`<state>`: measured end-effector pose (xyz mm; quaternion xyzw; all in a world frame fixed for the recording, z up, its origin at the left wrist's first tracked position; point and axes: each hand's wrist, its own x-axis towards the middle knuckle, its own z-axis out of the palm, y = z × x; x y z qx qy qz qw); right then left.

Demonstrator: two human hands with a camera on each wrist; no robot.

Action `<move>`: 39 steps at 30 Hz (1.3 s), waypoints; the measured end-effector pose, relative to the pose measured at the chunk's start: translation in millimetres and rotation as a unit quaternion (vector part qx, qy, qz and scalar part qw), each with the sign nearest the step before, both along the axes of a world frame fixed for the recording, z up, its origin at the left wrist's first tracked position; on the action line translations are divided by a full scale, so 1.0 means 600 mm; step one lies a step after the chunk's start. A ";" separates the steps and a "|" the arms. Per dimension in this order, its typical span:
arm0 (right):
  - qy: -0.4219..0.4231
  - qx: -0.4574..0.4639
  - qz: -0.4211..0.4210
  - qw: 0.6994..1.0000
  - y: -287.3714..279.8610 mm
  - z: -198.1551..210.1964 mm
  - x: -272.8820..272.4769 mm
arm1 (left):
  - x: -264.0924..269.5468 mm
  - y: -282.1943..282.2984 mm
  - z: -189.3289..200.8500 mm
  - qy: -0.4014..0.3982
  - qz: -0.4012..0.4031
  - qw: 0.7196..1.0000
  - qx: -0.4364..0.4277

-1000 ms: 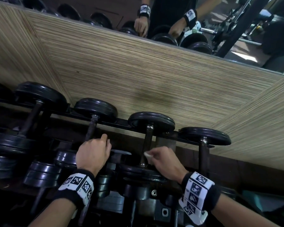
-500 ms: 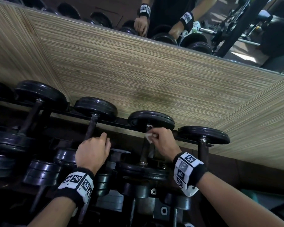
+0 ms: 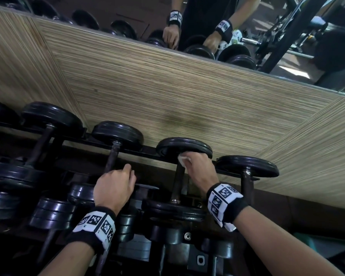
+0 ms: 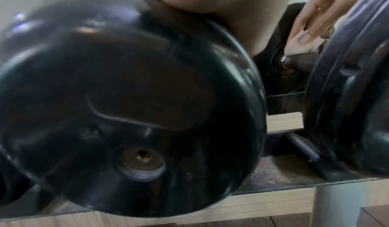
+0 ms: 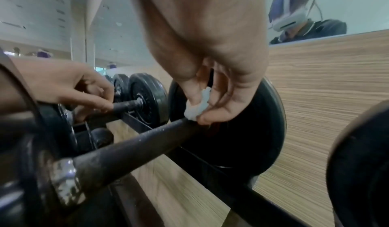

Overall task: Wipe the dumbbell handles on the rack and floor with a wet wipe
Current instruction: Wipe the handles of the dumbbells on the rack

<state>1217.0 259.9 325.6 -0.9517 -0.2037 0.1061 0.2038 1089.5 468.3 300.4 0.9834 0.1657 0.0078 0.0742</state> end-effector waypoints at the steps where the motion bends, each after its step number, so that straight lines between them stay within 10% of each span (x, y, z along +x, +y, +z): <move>1: 0.012 0.000 0.000 1.000 0.002 -0.001 0.001 | 0.000 0.000 0.001 -0.002 -0.001 1.000 -0.001; 9: 0.227 -0.053 0.125 0.965 -0.009 -0.002 -0.064 | -0.001 -0.001 -0.005 0.005 0.002 1.000 0.005; 18: 0.023 0.032 0.012 0.999 0.000 0.013 0.009 | -0.002 0.003 -0.014 0.002 0.002 1.000 0.005; 27: 0.202 -0.034 0.116 0.972 -0.014 -0.009 -0.048 | -0.005 0.002 -0.005 -0.024 0.016 0.999 -0.015; 30: 0.239 0.000 0.119 0.964 -0.031 -0.020 -0.066 | -0.006 -0.027 -0.009 -0.076 -0.001 0.981 -0.177; 35: 0.308 0.270 -0.010 0.912 -0.058 0.001 -0.084 | 0.020 -0.107 -0.011 0.014 -0.141 0.836 -0.530; 39: 0.297 0.320 -0.097 0.894 -0.104 0.012 -0.100 | 0.058 -0.100 -0.021 -0.011 -0.080 0.860 -0.504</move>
